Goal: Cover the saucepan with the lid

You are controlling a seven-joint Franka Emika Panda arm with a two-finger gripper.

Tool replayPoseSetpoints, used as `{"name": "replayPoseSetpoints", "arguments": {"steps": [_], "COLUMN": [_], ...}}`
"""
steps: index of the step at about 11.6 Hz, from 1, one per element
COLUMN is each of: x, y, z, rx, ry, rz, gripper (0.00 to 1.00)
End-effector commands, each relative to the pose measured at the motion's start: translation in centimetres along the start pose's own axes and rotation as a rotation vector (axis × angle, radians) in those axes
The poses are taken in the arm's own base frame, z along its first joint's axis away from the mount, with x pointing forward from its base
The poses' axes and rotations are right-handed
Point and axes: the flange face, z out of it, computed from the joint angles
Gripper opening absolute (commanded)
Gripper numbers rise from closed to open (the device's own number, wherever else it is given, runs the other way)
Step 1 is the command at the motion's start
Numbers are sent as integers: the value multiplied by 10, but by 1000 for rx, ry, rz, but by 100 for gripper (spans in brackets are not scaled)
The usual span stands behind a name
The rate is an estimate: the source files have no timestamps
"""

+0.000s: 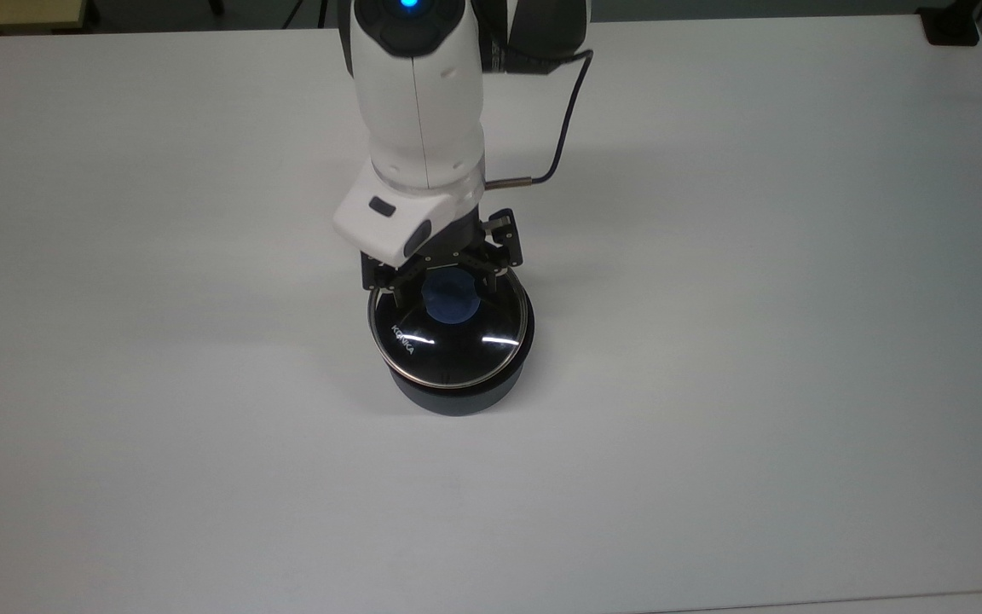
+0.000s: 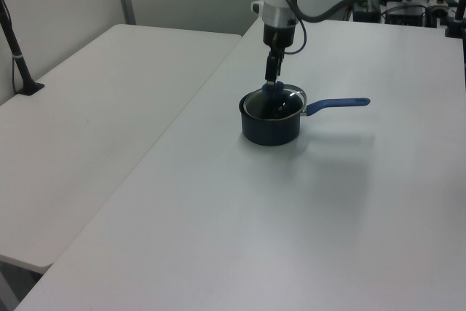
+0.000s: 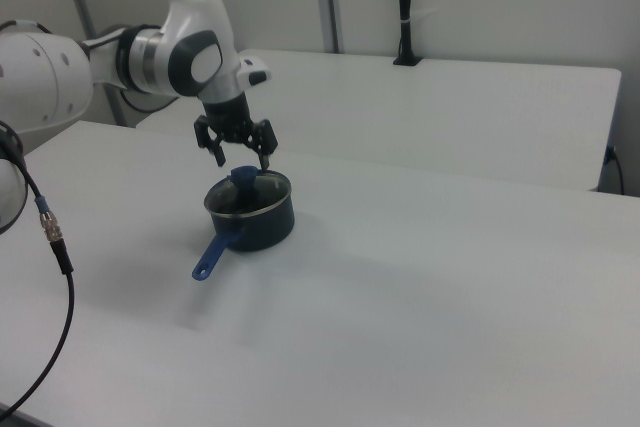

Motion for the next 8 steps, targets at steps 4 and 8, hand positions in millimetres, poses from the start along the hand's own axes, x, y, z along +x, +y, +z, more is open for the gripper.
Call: {"name": "replayPoseSetpoints", "arguments": {"steps": [4, 8], "x": [-85, -122], "y": [23, 34], "z": [-121, -160], "rx": [-113, -111], "ry": [-95, -121], "rz": [227, 255], "gripper": [100, 100]}}
